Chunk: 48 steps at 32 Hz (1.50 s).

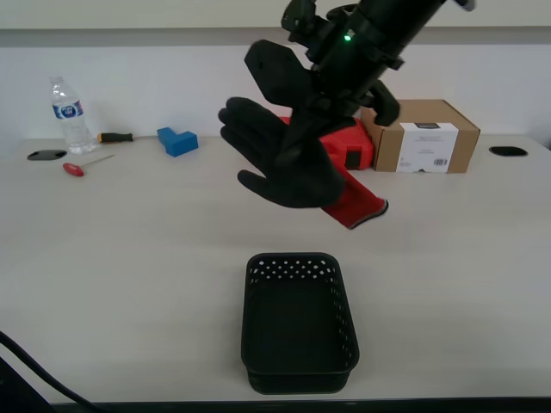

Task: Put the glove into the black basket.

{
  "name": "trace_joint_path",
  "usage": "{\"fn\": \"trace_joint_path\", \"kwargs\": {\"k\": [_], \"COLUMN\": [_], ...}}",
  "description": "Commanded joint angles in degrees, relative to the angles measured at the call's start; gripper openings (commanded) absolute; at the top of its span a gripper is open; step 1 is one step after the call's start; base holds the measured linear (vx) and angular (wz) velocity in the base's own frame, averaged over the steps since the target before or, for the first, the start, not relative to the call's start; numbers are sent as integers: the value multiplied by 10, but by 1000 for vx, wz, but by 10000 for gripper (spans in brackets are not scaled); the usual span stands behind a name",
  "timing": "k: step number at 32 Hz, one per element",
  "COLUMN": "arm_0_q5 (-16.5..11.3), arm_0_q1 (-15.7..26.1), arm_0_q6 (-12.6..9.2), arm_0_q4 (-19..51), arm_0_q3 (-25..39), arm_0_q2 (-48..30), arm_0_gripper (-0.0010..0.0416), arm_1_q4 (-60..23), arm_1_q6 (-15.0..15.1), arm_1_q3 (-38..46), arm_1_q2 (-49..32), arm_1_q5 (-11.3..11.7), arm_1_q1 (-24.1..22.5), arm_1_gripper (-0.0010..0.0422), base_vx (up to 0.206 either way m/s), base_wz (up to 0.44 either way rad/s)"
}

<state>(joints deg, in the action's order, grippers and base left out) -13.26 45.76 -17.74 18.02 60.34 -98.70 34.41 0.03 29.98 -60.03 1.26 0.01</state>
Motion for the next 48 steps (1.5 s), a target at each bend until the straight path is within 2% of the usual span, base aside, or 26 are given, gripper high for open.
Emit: {"fn": "trace_joint_path", "kwargs": {"k": [1, 4, 7, 8, 12, 18, 29, 31, 33, 38, 48], "arm_0_q5": [-16, -20, -23, -34, -36, -80, -80, -84, -83, -78, -83], "arm_0_q1": [32, 57, 61, 61, 59, 59, 46, 45, 44, 42, 26], "arm_0_q6": [-38, -49, -63, -73, -84, -93, -91, -91, -90, -64, -61], "arm_0_q4": [-5, -2, -4, -10, -36, -43, -30, -22, -12, -8, -46], "arm_0_q3": [-48, -61, -67, -67, -67, -33, -12, -12, -12, -12, 8], "arm_0_q2": [35, 26, -1, -35, -82, -163, -163, -163, -163, -163, -157], "arm_0_gripper": [-1, -1, -1, -1, -1, -1, 9, 24, 70, 124, 126], "arm_1_q4": [2, 2, 2, 2, 1, 0, 0, 0, 0, 0, 0], "arm_1_q6": [0, 0, 0, 0, 0, 0, 0, 0, 0, 0, 0], "arm_1_q3": [0, 0, 0, 0, 0, 0, 0, 0, 0, 0, 0], "arm_1_q2": [0, 0, 0, 0, 0, 0, 0, 0, 0, 0, 0], "arm_1_q5": [-2, -2, -2, -2, -2, -2, -2, -2, -2, -2, -2], "arm_1_q1": [0, 0, 0, 0, 0, 0, 0, 0, 0, 0, 0], "arm_1_gripper": [0, 0, 0, 0, 0, 0, 0, 0, 0, 0, 0], "base_vx": [0, 0, 0, 0, 0, 0, 0, 0, 0, 0, 0], "base_wz": [0, 0, 0, 0, 0, 0, 0, 0, 0, 0, 0]}}
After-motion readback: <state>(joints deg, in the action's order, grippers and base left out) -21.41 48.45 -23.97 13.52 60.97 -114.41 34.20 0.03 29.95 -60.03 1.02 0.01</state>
